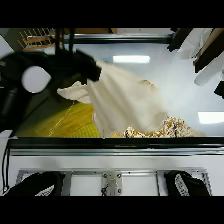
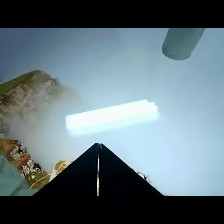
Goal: Fold the clothes and pants, and hang the long-sleeved shirts on hangers.
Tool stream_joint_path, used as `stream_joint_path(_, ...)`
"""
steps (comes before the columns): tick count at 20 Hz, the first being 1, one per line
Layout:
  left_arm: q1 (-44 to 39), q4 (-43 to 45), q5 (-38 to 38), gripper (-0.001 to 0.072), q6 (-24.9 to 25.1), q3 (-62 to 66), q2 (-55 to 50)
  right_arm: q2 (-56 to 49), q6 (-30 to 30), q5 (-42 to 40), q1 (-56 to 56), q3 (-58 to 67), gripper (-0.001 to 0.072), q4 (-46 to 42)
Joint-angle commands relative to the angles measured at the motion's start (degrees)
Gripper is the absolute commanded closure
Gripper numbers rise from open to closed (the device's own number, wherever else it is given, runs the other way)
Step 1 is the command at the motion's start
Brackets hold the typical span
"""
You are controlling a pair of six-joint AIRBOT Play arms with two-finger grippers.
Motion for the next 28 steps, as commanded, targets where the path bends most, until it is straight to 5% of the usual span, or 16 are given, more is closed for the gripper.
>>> stream_joint_path(1, 5.3, -0.2, 1.3, 0.0687, -3.7, -18.6, 0.5, -2.1, 0.0, 1.1, -0.3, 0.3, 0.069, 2.7)
stream_joint_path(3, 8.7, -0.2, 5.1, 0.0687, -6.9, -25.9, 0.5, -4.6, 0.0, 3.0, -0.3, 0.3, 0.068, 5.5)
stream_joint_path(4, 10.6, -0.6, 5.3, 0.0687, -8.1, -28.0, 0.5, -6.1, 0.0, 4.2, -0.3, 0.1, 0.0558, 7.3)
stream_joint_path(5, 12.2, -2.4, 5.3, 0.0687, -8.1, -29.4, 0.5, -7.7, -0.5, 5.4, -0.3, -0.3, 0.0296, 9.6)
stream_joint_path(6, 14.1, -4.6, 5.3, 0.0687, -8.0, -30.6, 0.5, -9.5, -3.1, 6.7, 0.2, -1.1, 0.0135, 12.9)
stream_joint_path(7, 15.6, -6.3, 5.3, 0.0687, -8.0, -31.5, 0.5, -11.4, -6.3, 7.7, 1.2, -2.6, 0.0127, 16.7)
stream_joint_path(11, 19.4, -7.5, 5.1, 0.0687, -7.9, -32.5, 0.5, -17.7, -13.6, 8.6, 13.0, -11.3, 0.0127, 29.8)
stream_joint_path(18, 20.2, -7.5, 5.3, 0.0687, -7.9, -32.5, 0.5, -30.2, -9.6, -3.6, 43.4, -15.5, 0.0128, 27.4)
stream_joint_path(25, 20.2, -7.5, 5.3, 0.0687, -7.9, -32.5, 0.5, -34.4, -7.4, -6.1, 50.4, -15.5, 0.0131, 25.5)
stream_joint_path(26, 20.2, -7.5, 5.3, 0.0687, -7.9, -32.5, 0.5, -34.7, -5.3, -6.2, 50.5, -15.5, 0.0189, 22.4)
stream_joint_path(28, 20.2, -7.0, 5.0, 0.0687, -7.9, -32.5, 0.6, -34.4, -3.1, -6.6, 50.4, -15.5, 0.0534, 14.9)
